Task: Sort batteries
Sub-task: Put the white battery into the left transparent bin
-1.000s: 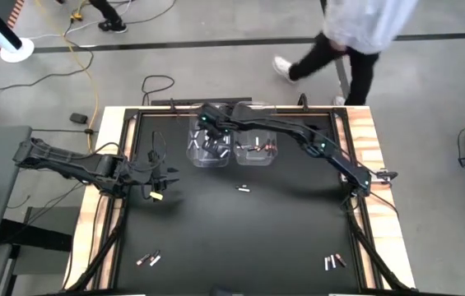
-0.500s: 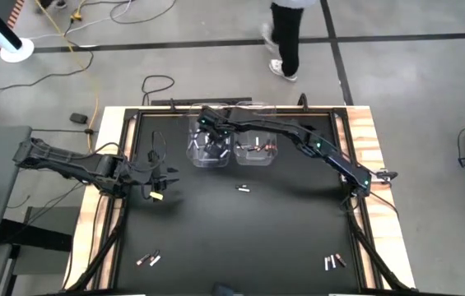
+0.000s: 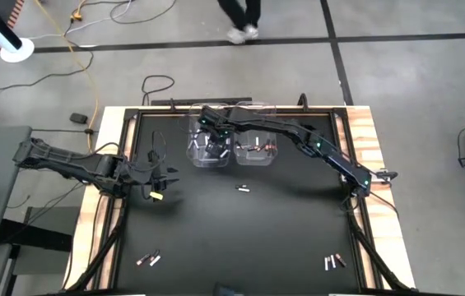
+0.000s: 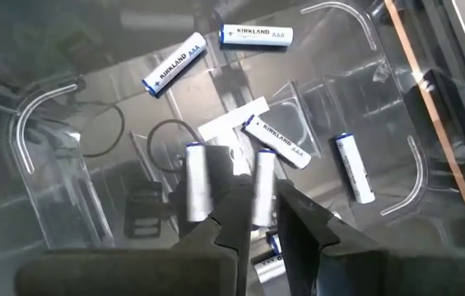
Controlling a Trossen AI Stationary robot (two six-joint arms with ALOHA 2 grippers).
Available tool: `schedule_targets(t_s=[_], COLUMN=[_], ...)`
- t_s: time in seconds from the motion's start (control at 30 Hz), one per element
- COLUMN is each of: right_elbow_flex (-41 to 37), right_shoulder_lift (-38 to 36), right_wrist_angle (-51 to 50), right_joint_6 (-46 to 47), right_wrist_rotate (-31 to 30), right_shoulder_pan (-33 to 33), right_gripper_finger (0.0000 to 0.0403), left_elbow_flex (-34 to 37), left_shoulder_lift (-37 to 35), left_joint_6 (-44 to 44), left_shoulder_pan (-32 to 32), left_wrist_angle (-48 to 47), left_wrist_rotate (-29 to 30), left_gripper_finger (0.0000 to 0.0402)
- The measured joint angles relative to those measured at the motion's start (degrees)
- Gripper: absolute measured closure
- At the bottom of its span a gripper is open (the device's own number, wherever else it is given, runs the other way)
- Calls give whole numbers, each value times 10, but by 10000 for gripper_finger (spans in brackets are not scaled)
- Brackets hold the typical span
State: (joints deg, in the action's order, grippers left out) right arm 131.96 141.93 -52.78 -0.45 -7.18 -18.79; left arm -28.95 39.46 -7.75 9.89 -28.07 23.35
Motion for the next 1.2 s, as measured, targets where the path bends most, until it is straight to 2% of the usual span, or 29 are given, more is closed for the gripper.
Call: schedule_targets(t_s=[0.3,0.47,0.73,0.9,1.2], right_elbow_flex=[0,0,-7,-129,-522], right_shoulder_lift=[-18,-74,-164,-245,-496], right_wrist_angle=[-14,-33,-94,-73,139], right_joint_6=[4,19,-14,-1,139], right_wrist_rotate=[0,0,-1,-2,-2], right_shoulder_pan=[-1,-9,-6,4,70], right_gripper_finger=[326,326,326,326,326], left_elbow_flex=[0,0,0,0,0], left_shoulder_lift=[0,0,0,0,0], left_joint_6=[-4,-4,-4,-13,-32], left_shoulder_pan=[0,0,0,0,0], left_wrist_angle=[0,0,1,1,1], left_wrist_rotate=[0,0,0,0,0], left_gripper_finger=[262,262,262,262,262])
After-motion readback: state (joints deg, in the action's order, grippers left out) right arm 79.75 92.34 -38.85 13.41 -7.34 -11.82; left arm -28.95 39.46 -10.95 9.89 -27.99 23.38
